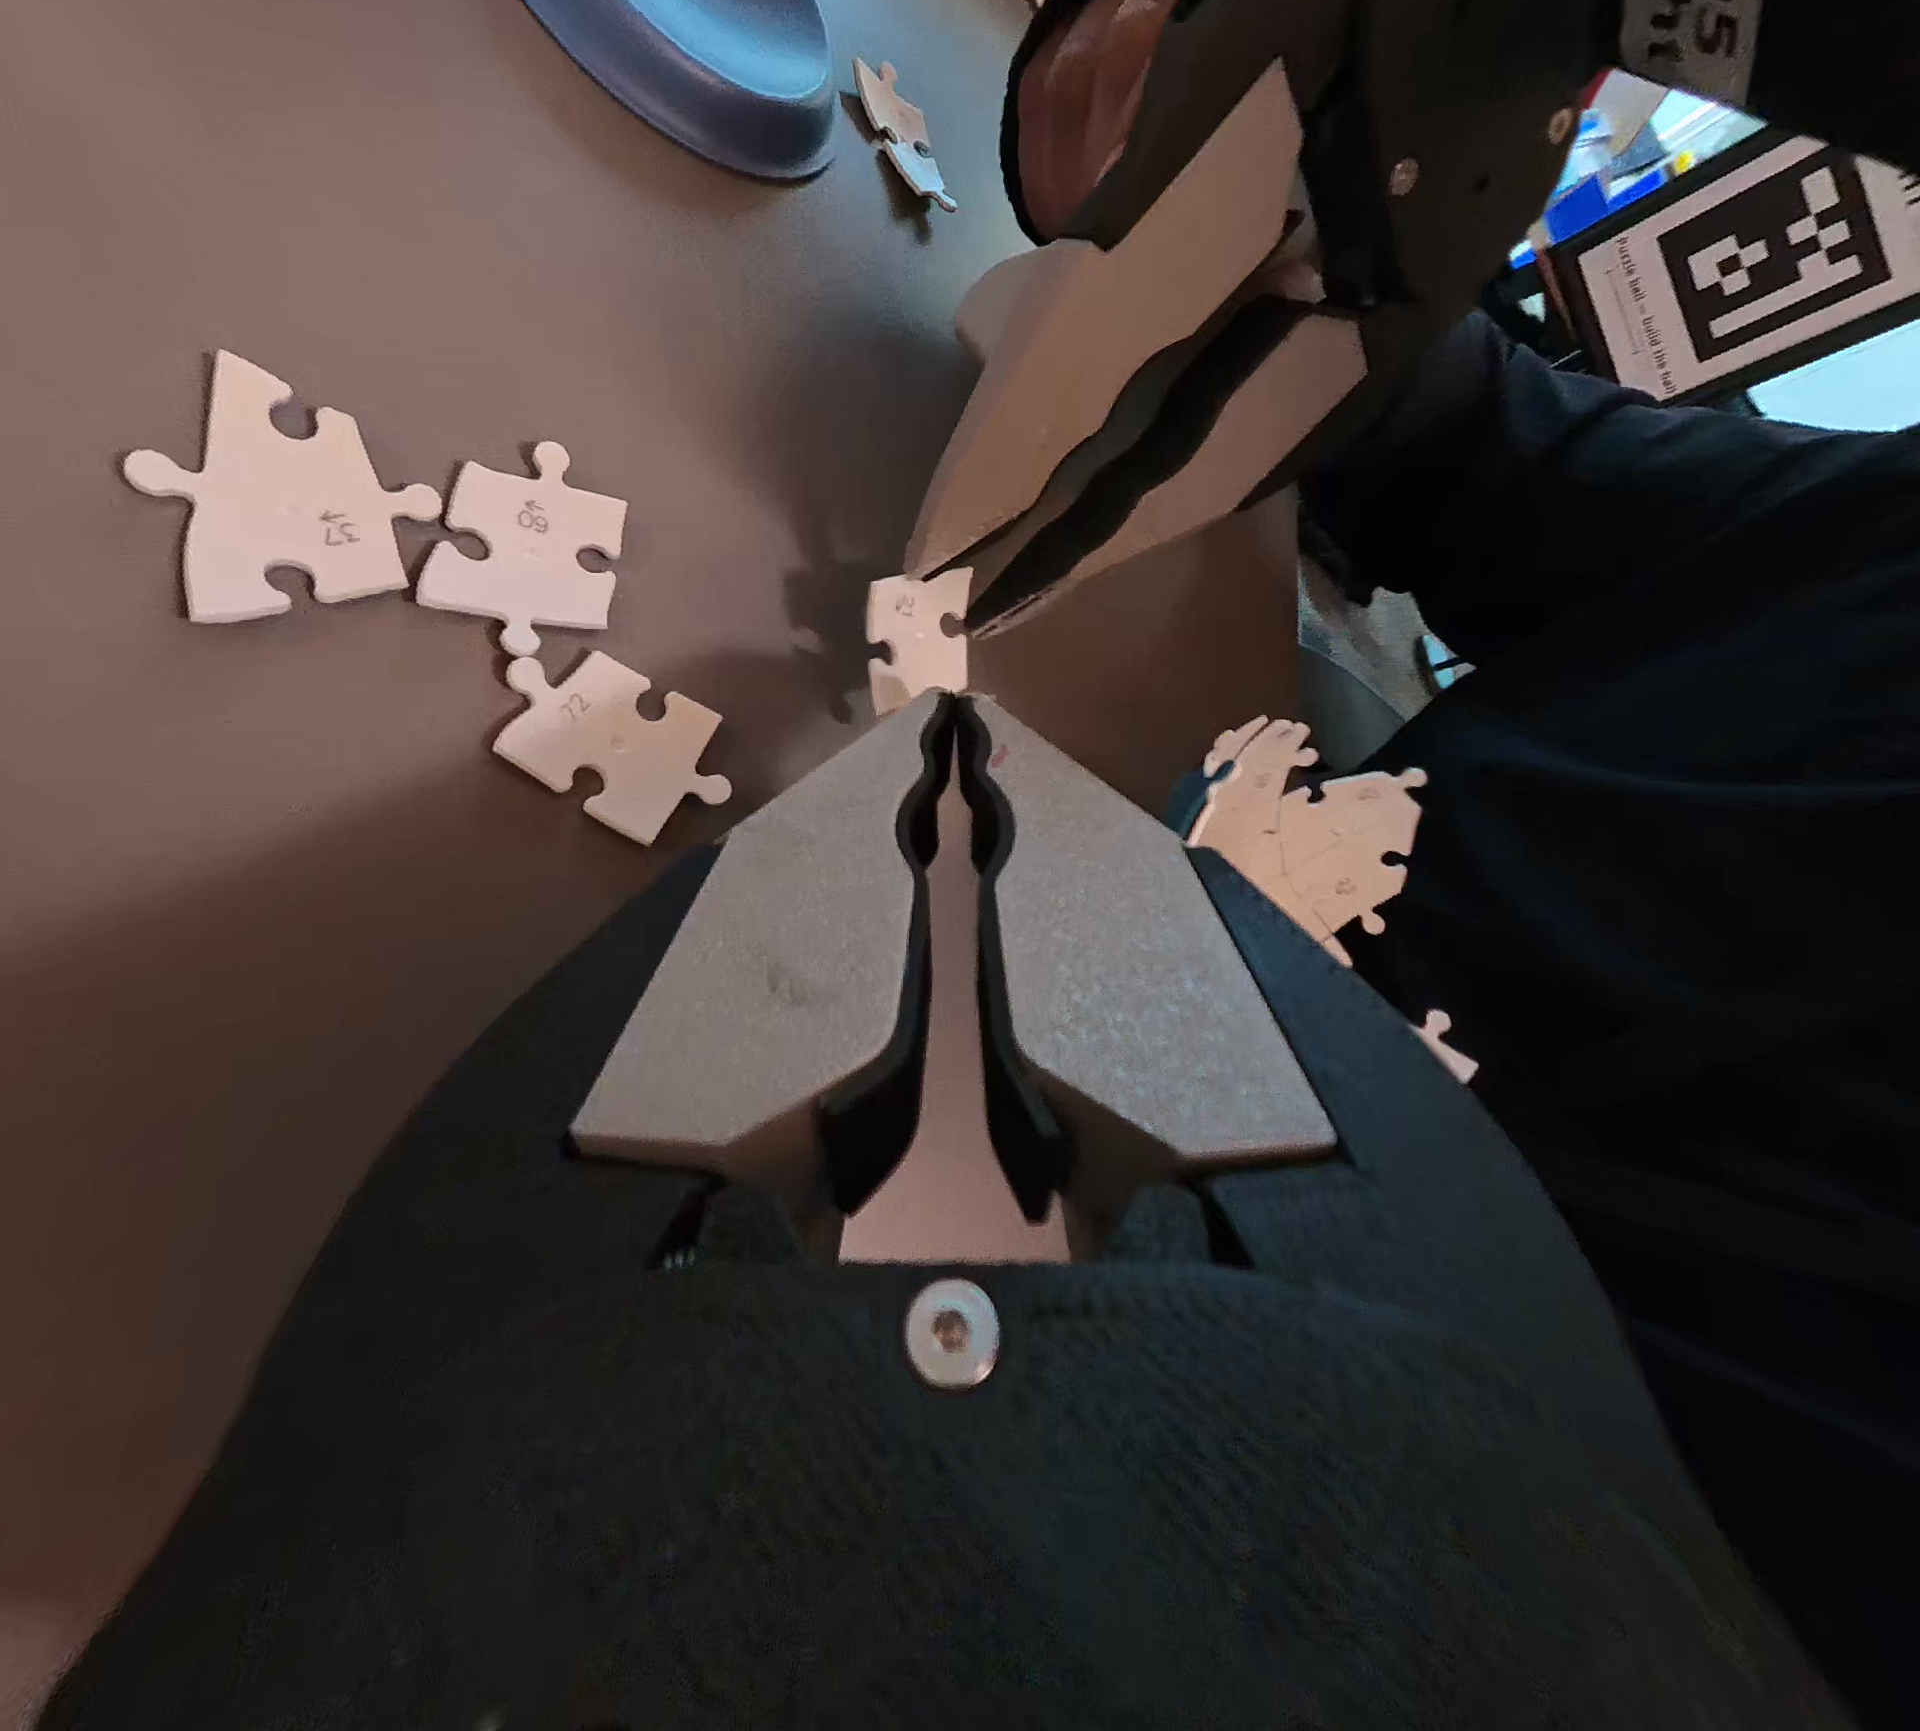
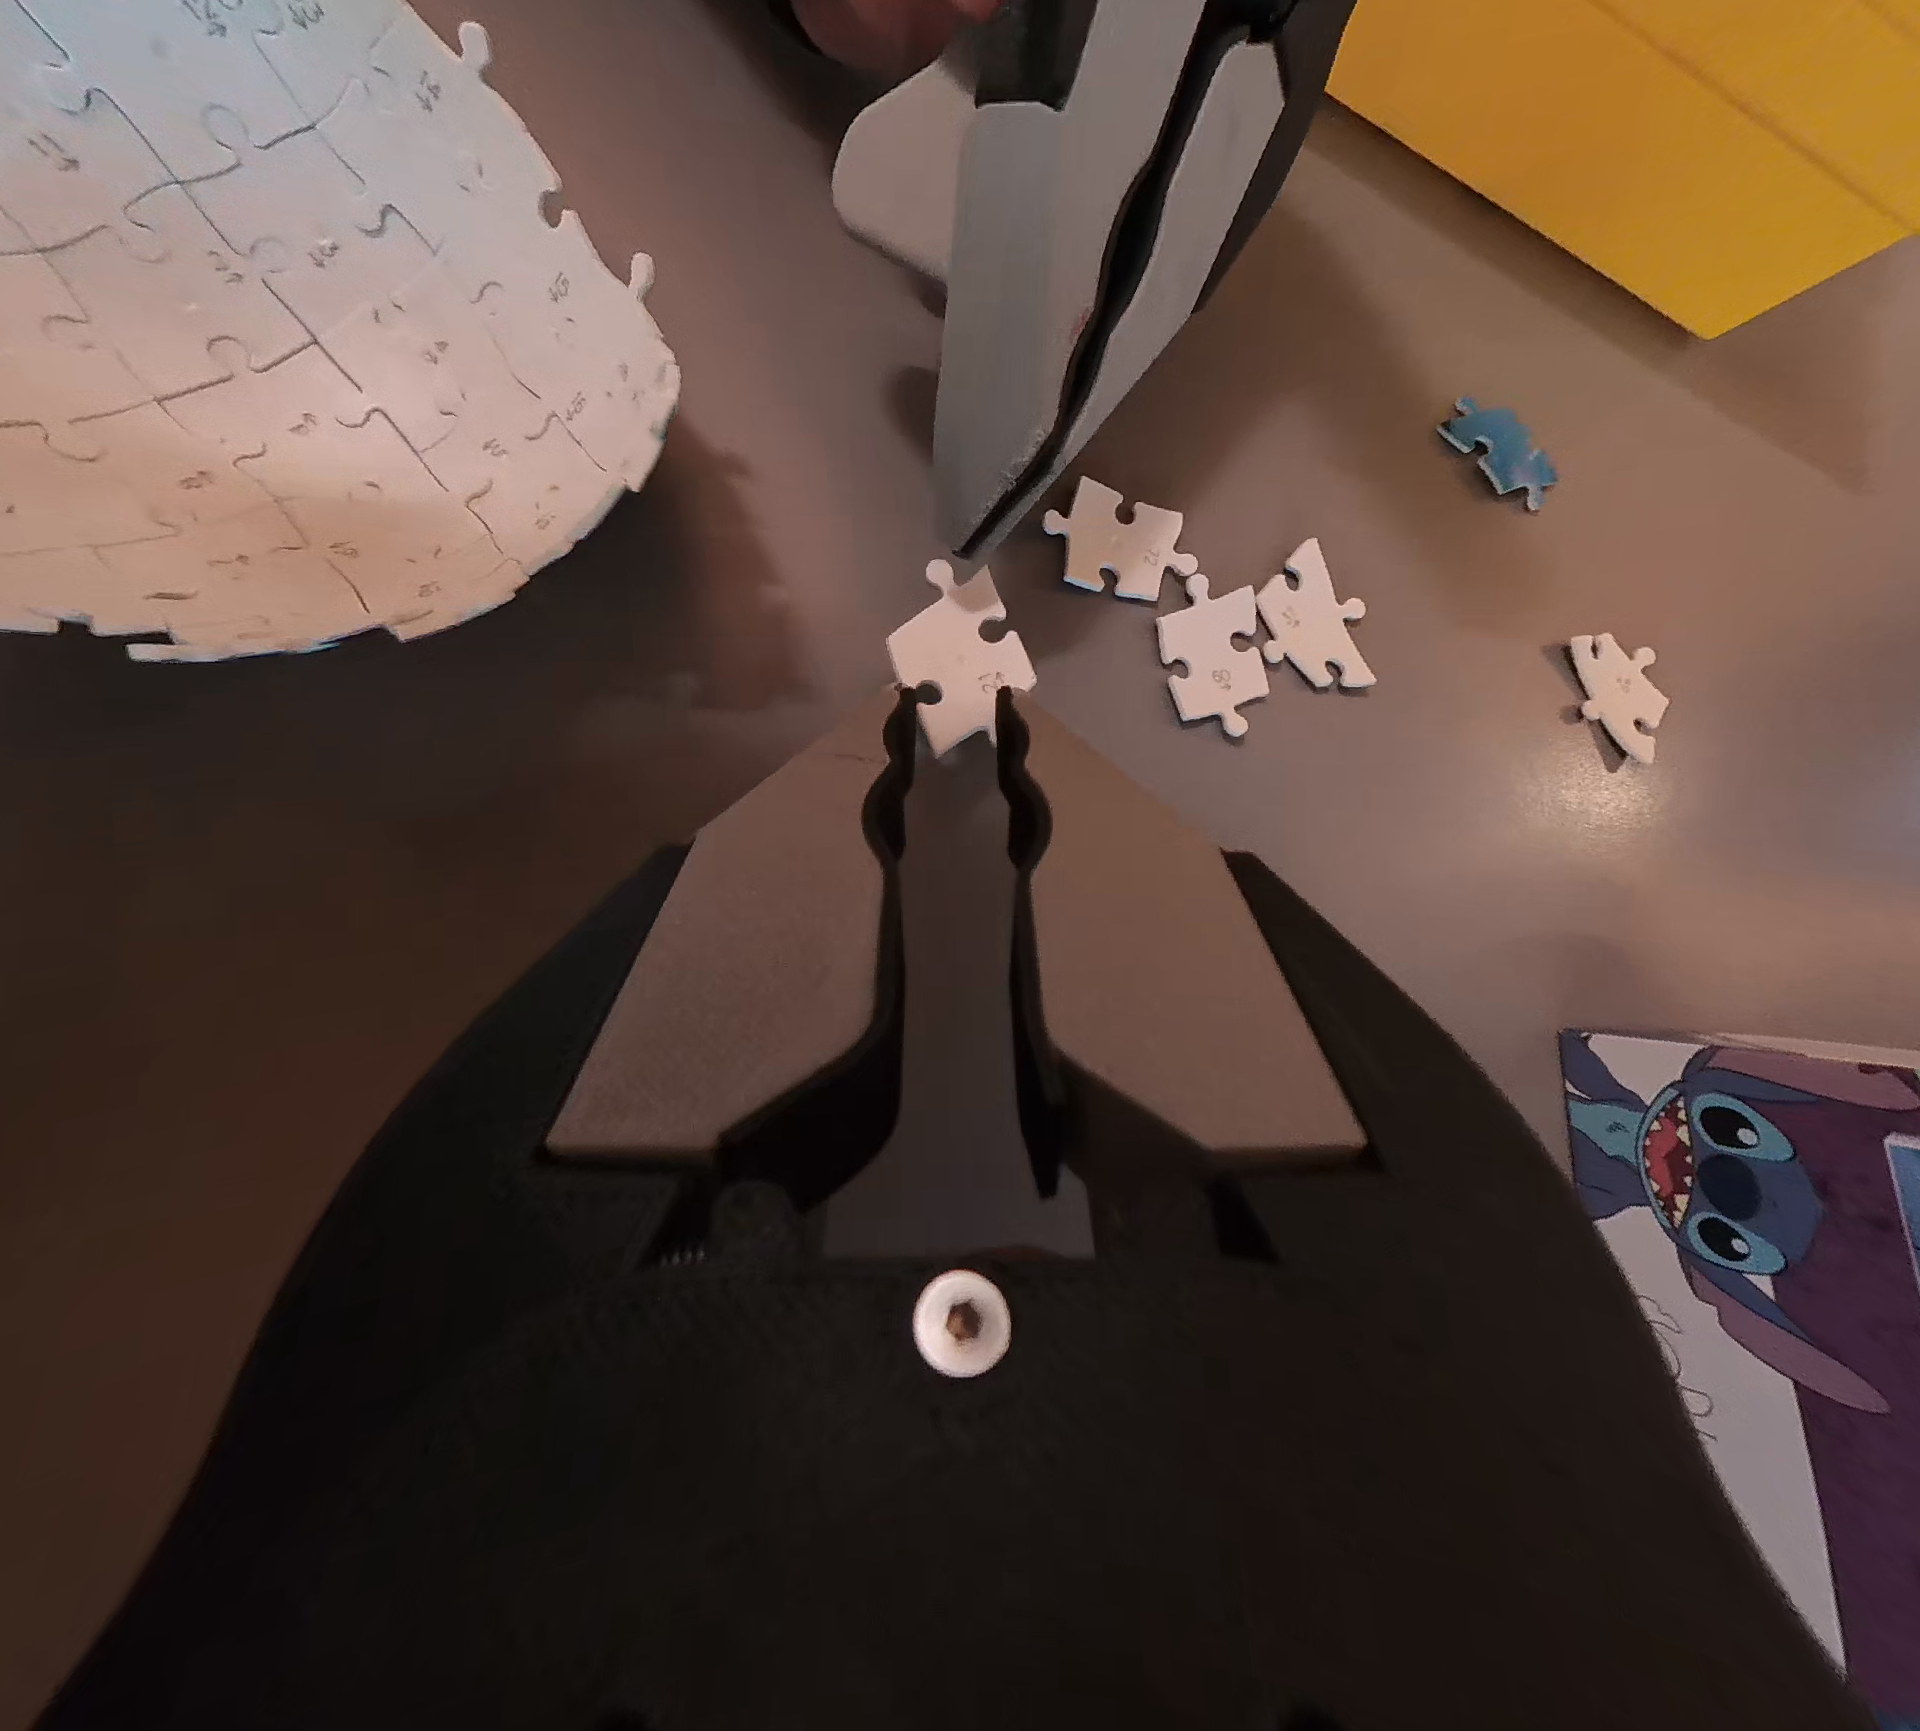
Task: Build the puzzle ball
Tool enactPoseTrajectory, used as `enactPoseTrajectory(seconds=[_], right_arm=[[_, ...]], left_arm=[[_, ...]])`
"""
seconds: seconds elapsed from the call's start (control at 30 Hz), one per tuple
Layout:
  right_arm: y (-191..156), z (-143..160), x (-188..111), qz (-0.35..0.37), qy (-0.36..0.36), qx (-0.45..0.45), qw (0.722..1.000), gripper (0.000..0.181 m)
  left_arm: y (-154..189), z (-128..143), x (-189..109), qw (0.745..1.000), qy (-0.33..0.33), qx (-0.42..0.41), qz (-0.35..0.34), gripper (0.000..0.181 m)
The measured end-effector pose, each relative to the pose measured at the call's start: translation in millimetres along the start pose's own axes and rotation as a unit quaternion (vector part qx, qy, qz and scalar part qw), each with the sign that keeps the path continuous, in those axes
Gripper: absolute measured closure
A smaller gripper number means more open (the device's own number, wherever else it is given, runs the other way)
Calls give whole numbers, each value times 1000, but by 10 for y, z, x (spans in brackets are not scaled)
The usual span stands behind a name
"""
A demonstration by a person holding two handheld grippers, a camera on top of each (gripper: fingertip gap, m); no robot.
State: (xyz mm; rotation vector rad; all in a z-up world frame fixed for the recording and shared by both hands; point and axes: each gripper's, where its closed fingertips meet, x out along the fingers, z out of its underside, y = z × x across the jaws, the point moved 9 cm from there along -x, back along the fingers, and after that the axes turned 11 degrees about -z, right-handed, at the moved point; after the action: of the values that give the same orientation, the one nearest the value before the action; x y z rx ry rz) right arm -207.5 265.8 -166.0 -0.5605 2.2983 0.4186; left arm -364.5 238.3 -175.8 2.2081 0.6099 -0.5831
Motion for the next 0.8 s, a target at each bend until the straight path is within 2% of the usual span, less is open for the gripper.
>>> enactPoseTrajectory(seconds=[0.13,0.17,0.2,0.33,0.37,0.5,0.67,0.7,0.77,0.8], right_arm=[[-12,-29,-34,-1,12,-1,1000,170],[-15,-40,-47,0,17,-1,1000,170],[-16,-52,-59,1,21,-2,1000,170],[-25,-72,-84,2,29,-4,1000,170],[-29,-68,-86,2,28,-7,1000,181],[-24,-66,-103,10,34,-13,999,181],[78,70,-73,22,12,30,999,181],[100,79,-88,13,24,48,998,173],[155,100,-107,-11,42,94,995,145],[177,118,-103,-25,45,114,992,140]], left_arm=[[-28,-6,-20,1000,7,-12,6,181],[-33,-6,-22,1000,7,-15,7,171],[-44,-7,-15,1000,5,-20,3,142],[-29,-14,-14,1000,11,-21,19,150],[-28,-15,-16,1000,11,-20,20,150],[-53,0,12,1000,3,-25,18,147],[-102,13,32,1000,-2,-29,4,147],[-104,14,33,1000,-2,-29,2,147],[-100,16,39,1000,-4,-26,0,147],[-97,19,44,1000,-6,-24,-2,147]])
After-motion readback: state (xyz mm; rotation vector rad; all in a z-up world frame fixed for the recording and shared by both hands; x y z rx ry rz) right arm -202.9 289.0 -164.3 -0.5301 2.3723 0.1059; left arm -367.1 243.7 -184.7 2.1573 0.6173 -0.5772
